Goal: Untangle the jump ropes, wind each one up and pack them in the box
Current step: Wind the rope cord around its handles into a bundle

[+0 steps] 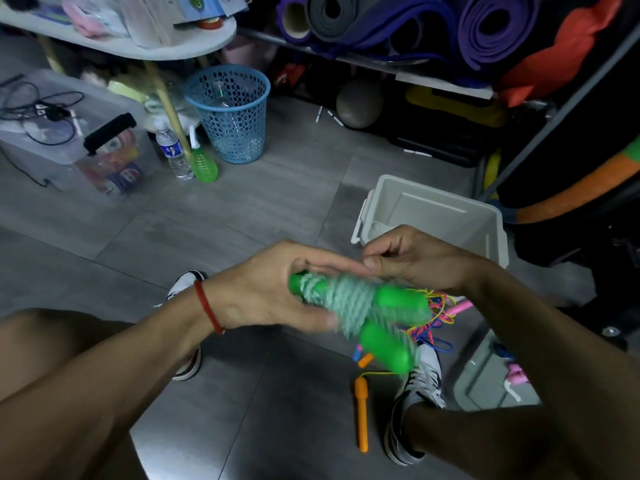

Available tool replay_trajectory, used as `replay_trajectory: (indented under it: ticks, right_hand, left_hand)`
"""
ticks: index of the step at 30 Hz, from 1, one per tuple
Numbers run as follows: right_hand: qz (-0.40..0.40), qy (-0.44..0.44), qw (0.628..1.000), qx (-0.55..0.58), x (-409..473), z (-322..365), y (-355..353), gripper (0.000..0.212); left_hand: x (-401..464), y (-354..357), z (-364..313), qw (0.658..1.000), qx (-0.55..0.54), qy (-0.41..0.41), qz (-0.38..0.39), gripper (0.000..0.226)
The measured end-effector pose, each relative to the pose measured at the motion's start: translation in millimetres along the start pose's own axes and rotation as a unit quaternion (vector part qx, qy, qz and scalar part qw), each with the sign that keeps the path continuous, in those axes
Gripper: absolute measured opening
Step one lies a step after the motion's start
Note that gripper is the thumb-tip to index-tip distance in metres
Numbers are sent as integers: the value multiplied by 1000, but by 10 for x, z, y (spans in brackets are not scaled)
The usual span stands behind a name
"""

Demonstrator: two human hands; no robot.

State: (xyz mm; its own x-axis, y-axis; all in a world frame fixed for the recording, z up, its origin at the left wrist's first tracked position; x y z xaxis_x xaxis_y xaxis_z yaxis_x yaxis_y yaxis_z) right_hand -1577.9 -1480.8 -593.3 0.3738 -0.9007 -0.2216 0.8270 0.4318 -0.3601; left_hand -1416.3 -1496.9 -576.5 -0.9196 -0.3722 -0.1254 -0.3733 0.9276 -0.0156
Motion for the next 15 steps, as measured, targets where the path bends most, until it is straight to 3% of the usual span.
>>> replay_trajectory:
  ticks: [3, 5, 9, 15]
  right_hand:
    - [-79, -16, 990, 117, 44, -79, -38, 5]
    - [-98, 2, 984, 148, 92, -176, 21, 9]
    - [-99, 23, 994, 40, 161, -207, 259, 15]
    - [-178, 82, 972, -130, 206, -99, 425, 30]
  left_hand:
    - [62, -175, 149, 953, -285, -5, -100, 63]
    - [121, -232, 285, 904, -390, -42, -170, 51]
    - [141, -324, 489, 858, -425, -100, -272, 41]
    - [100, -390, 642, 847, -388, -134, -337, 30]
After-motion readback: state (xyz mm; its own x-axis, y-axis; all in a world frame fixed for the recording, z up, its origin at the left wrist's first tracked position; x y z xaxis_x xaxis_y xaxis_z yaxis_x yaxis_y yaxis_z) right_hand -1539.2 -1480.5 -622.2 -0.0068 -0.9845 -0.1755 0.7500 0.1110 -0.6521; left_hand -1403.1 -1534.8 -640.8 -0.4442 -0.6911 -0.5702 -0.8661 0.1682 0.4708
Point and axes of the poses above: each hand's wrist, its own x-axis towards the middle knuckle, its own y-axis out of the palm, z = x × y, the point moved 7 cm from there along x, towards the middle knuckle, and after that the axes turned 5 degrees about -x, right-handed, at the moved point
